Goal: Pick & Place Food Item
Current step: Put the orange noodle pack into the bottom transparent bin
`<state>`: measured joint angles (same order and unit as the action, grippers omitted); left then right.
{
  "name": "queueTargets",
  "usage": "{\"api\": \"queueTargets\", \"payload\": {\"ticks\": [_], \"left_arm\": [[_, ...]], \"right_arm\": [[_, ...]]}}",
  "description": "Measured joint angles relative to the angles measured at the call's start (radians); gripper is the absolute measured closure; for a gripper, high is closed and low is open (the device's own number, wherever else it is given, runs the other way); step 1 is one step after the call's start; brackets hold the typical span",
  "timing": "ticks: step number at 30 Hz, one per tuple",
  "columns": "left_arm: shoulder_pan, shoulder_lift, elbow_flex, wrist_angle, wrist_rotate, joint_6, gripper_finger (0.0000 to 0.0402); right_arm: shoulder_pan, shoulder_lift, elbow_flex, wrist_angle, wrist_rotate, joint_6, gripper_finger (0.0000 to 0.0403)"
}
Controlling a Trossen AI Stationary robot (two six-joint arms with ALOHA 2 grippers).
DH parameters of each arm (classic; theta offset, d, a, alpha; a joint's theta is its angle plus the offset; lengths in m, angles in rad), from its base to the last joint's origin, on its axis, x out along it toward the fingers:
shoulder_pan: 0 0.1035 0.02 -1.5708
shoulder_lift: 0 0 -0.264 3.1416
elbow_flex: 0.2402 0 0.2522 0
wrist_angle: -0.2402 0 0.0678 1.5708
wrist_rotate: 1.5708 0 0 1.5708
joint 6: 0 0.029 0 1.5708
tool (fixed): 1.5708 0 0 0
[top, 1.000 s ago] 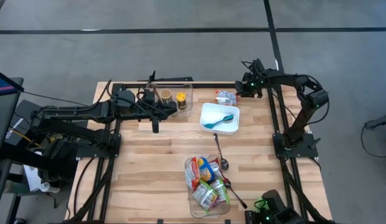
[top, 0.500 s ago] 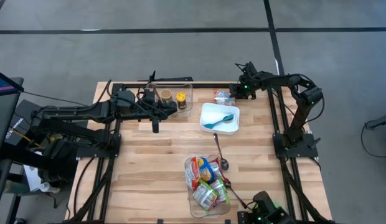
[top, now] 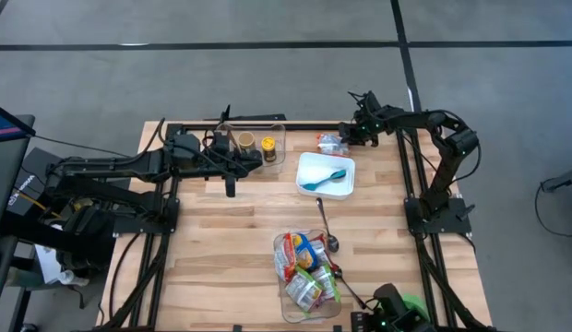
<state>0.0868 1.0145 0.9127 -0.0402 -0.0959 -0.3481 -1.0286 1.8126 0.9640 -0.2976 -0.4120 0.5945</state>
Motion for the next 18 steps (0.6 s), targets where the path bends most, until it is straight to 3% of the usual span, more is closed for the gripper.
{"api": "queueTargets", "payload": {"ticks": [6,18], "left_arm": [[0.000,0.000,0.000,0.000,0.000,0.000,0.0393],[0.000,0.000,0.000,0.000,0.000,0.000,0.0393]], "right_arm": [[0.000,0.000,0.001,-0.001,-0.001,-0.001,0.0340],[0.000,-0.005,0.000,-0.001,-0.002,-0.029,0.0375]]}}
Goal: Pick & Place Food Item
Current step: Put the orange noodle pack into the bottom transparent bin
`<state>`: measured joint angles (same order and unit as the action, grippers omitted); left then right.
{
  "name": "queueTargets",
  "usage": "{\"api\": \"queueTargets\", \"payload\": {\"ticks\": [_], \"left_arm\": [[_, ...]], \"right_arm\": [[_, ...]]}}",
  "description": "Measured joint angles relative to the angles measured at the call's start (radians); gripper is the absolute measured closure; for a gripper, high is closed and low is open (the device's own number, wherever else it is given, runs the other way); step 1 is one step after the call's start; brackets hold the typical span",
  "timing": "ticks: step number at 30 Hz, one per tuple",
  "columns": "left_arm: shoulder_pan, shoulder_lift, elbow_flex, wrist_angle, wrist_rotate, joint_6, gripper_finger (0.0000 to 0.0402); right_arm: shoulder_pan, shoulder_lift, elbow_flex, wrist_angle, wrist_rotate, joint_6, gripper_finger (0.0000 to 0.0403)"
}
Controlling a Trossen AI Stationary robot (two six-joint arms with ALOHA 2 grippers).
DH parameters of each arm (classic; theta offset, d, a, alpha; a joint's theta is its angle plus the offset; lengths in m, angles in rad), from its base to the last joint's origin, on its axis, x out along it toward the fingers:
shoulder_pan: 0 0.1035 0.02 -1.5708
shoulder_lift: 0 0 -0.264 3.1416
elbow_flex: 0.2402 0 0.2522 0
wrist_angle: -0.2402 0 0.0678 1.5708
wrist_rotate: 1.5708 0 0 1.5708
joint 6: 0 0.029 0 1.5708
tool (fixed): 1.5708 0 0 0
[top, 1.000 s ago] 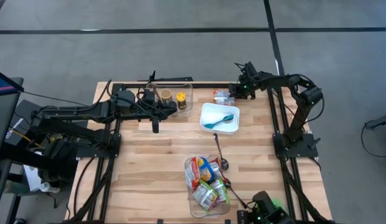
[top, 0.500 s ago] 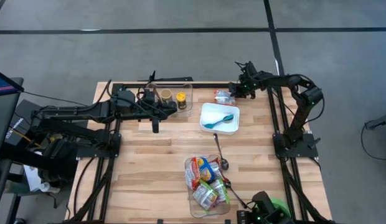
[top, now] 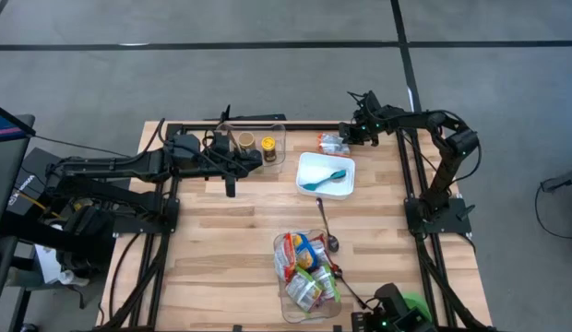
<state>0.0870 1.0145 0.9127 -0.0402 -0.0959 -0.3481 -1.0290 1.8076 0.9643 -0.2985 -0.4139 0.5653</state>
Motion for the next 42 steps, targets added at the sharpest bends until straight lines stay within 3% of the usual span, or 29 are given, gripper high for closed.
{"api": "queueTargets", "payload": {"ticks": [6,25,42], "left_arm": [[0.000,0.000,0.000,0.000,0.000,0.000,0.0393],[0.000,0.000,0.000,0.000,0.000,0.000,0.0393],[0.000,0.000,0.000,0.000,0.000,0.000,0.0393]], "right_arm": [[0.000,-0.045,-0.002,-0.003,0.012,-0.026,0.0399],[0.001,-0.246,-0.002,-0.028,0.050,-0.078,0.0401],[0.029,-0.527,-0.001,-0.145,0.048,-0.600,0.0403]]}}
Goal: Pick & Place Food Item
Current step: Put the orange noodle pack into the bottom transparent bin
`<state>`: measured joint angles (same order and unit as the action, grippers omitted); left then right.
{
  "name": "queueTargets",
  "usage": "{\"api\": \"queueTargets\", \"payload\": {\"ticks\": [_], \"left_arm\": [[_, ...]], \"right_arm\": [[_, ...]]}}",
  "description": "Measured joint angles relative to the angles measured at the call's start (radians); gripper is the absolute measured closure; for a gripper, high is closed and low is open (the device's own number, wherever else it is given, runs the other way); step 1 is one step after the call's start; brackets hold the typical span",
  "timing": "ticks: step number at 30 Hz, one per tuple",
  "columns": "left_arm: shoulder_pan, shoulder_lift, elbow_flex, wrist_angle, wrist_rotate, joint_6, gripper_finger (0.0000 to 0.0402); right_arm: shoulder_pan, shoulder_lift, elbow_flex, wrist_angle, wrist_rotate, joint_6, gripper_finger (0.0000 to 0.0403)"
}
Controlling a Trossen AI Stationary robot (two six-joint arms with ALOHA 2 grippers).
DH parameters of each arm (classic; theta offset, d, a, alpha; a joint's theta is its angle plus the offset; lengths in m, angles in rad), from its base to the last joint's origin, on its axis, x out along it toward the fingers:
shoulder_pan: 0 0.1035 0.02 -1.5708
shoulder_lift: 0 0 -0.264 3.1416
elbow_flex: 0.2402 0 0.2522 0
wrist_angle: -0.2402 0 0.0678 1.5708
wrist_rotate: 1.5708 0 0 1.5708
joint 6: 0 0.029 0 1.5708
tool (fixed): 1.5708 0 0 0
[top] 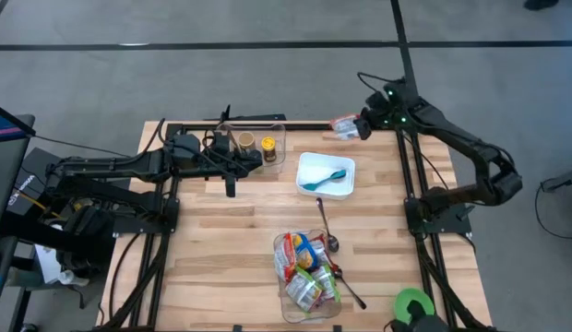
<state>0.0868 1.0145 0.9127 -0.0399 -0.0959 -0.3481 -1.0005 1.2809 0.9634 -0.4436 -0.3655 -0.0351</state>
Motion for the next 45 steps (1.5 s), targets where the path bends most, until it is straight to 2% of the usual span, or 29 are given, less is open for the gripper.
{"api": "queueTargets", "payload": {"ticks": [12,19,23,31,42,45], "left_arm": [[0.000,0.000,0.000,0.000,0.000,0.000,0.0393],[0.000,0.000,0.000,0.000,0.000,0.000,0.0393],[0.000,0.000,0.000,0.000,0.000,0.000,0.0393],[0.000,0.000,0.000,0.000,0.000,0.000,0.0393],[0.000,0.000,0.000,0.000,0.000,0.000,0.0393],[0.000,0.000,0.000,0.000,0.000,0.000,0.0393]], "right_arm": [[0.056,-0.203,0.000,0.000,-0.008,-0.008,0.0400],[0.153,-0.336,0.000,-0.011,-0.131,0.123,0.0401],[0.242,-0.405,0.001,-0.044,-0.189,0.141,0.0401],[0.457,-0.501,0.001,-0.105,-0.195,0.153,0.0401],[0.792,-0.524,0.000,-0.152,-0.186,0.392,0.0401],[0.896,-0.521,0.001,-0.147,-0.127,0.473,0.0401]]}}
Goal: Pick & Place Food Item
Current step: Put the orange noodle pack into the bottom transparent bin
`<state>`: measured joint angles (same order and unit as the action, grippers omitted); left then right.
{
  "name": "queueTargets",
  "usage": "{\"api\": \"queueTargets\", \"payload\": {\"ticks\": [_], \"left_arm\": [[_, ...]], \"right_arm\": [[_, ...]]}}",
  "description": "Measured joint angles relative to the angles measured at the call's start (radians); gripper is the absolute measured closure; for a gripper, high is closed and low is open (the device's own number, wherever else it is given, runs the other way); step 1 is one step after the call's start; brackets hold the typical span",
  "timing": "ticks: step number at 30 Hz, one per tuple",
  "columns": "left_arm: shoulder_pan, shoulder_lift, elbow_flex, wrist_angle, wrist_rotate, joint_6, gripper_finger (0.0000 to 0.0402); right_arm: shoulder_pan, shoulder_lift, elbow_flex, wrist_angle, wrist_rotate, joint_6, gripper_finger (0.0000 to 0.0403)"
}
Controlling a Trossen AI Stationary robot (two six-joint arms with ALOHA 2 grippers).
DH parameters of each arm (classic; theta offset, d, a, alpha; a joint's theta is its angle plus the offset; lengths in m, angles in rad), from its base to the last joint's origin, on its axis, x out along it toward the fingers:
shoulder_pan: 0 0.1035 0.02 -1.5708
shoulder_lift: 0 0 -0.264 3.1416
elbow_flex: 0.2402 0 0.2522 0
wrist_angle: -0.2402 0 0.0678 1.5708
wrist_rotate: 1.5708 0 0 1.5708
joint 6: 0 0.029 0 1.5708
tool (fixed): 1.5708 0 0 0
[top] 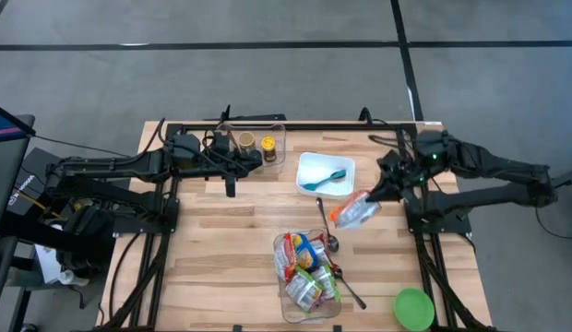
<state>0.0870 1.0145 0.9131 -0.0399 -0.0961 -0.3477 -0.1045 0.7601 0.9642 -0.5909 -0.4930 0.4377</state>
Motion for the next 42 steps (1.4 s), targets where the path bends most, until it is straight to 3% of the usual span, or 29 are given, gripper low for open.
{"api": "queueTargets", "payload": {"ticks": [9,18,23,31,42], "left_arm": [[0.000,0.000,0.000,0.020,0.000,0.000,0.0393],[-0.045,0.010,0.000,0.045,0.019,-0.233,0.0393],[-0.158,0.039,0.000,0.053,0.046,-0.226,0.0393],[-0.337,0.125,0.000,0.225,-0.020,-0.102,0.0393],[-0.367,0.284,0.000,0.346,-0.027,-0.082,0.0393]], "right_arm": [[0.299,0.069,0.000,0.083,0.437,0.198,0.0401],[0.451,0.237,0.000,0.416,0.678,0.217,0.0401],[0.461,0.302,0.000,0.552,0.732,0.217,0.0401],[0.454,0.342,0.000,0.675,0.757,0.210,0.0401],[0.454,0.339,0.000,0.718,0.757,0.183,0.0401]]}}
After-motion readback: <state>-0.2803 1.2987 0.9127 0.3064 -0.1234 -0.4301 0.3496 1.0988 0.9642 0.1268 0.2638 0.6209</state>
